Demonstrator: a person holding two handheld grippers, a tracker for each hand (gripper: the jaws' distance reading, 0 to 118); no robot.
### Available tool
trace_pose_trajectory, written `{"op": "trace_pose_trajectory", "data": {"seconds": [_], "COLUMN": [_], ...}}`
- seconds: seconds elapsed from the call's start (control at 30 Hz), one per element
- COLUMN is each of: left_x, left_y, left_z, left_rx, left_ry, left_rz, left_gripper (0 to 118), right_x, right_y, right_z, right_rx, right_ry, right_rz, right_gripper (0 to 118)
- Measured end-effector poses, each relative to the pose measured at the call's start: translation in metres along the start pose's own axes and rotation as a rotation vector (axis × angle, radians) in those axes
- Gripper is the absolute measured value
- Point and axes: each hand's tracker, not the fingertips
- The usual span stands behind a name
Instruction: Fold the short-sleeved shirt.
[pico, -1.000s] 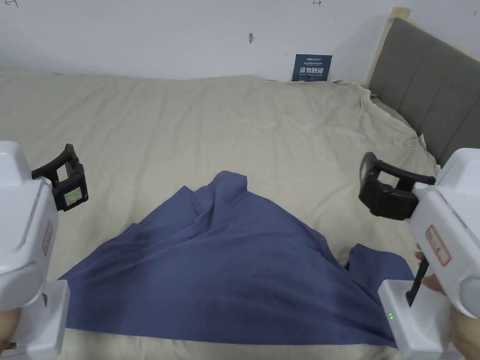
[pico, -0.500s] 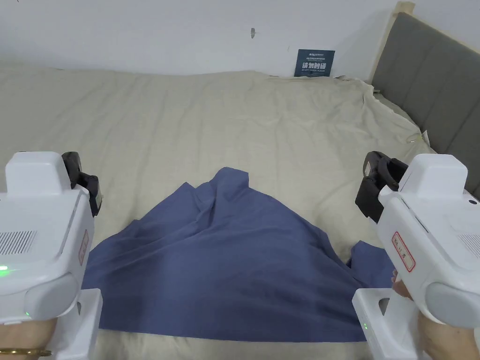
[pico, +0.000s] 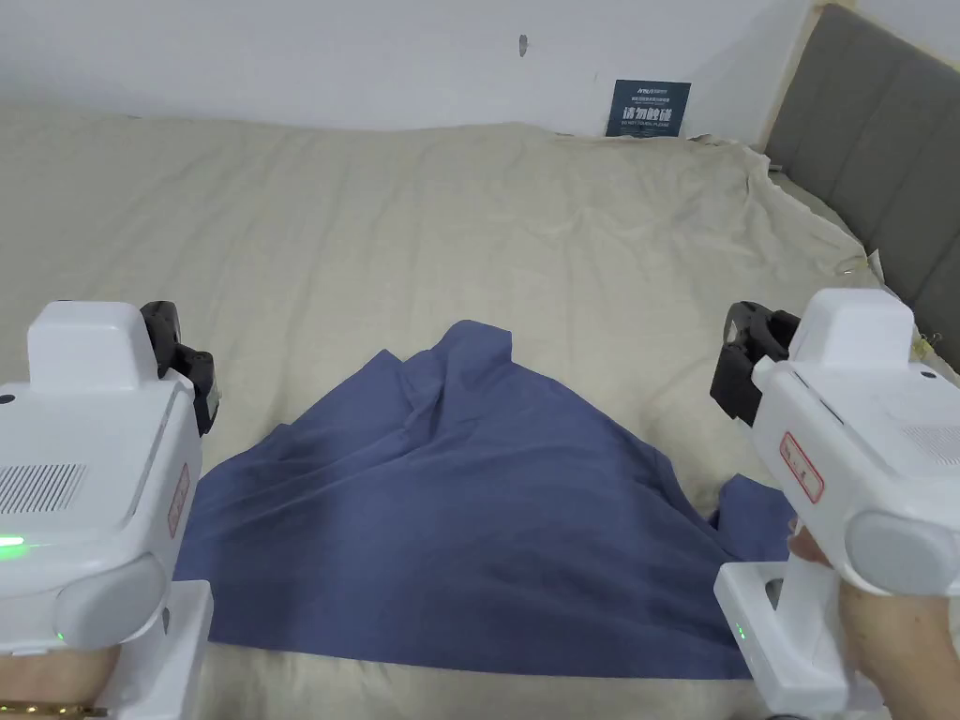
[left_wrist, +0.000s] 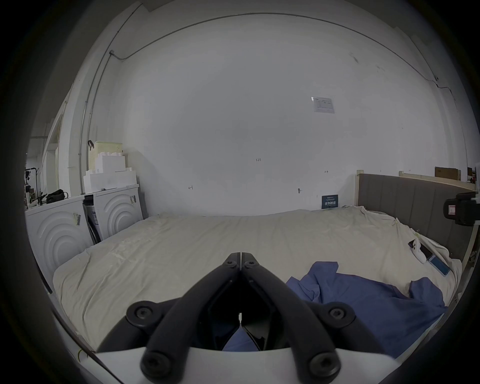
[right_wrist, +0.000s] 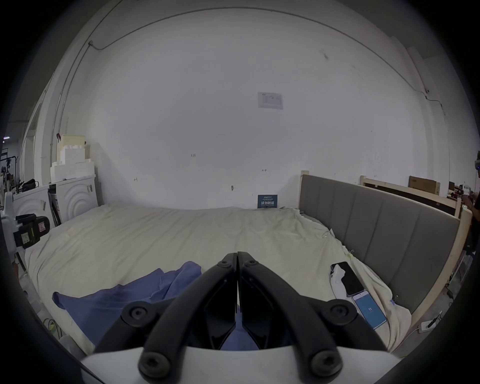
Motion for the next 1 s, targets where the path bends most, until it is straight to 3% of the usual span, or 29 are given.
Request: {"op": "trace_pose_trajectory", "data": {"seconds": [0.27,0.43,0.57,0.6,0.67,0.73,0.83,1.0], "left_x": [-0.011,-0.019,-0.024,-0.026,-0.027,-0.030,-0.032,-0.036], "left_y": [-0.007,-0.009,-0.011,-0.012,-0.013,-0.015,-0.020,-0.030], "left_z": [-0.001,-0.004,-0.008,-0.009,-0.012,-0.014,-0.019,-0.028], "left_rx": [-0.024,-0.034,-0.049,-0.051,-0.060,-0.069,-0.088,-0.131], "left_ry": [0.036,0.063,0.081,0.086,0.094,0.104,0.114,0.129], "left_rz": [0.001,0.020,0.040,0.041,0.040,0.047,0.049,0.069], "left_gripper": [0,0,0,0,0,0,0,0], "right_x": [-0.020,-0.049,-0.067,-0.072,-0.079,-0.086,-0.094,-0.104], "right_y": [0.033,0.042,0.036,0.033,0.026,0.018,0.006,-0.024], "right_z": [-0.096,-0.167,-0.219,-0.231,-0.255,-0.275,-0.303,-0.344], "right_rx": [-0.192,-0.406,-0.553,-0.603,-0.687,-0.745,-0.808,-0.932], "right_ry": [0.093,0.129,0.135,0.126,0.129,0.119,0.107,0.116], "right_rz": [0.089,0.212,0.217,0.203,0.209,0.229,0.227,0.241], "right_gripper": [0,0,4,14,64,92,101,102]}}
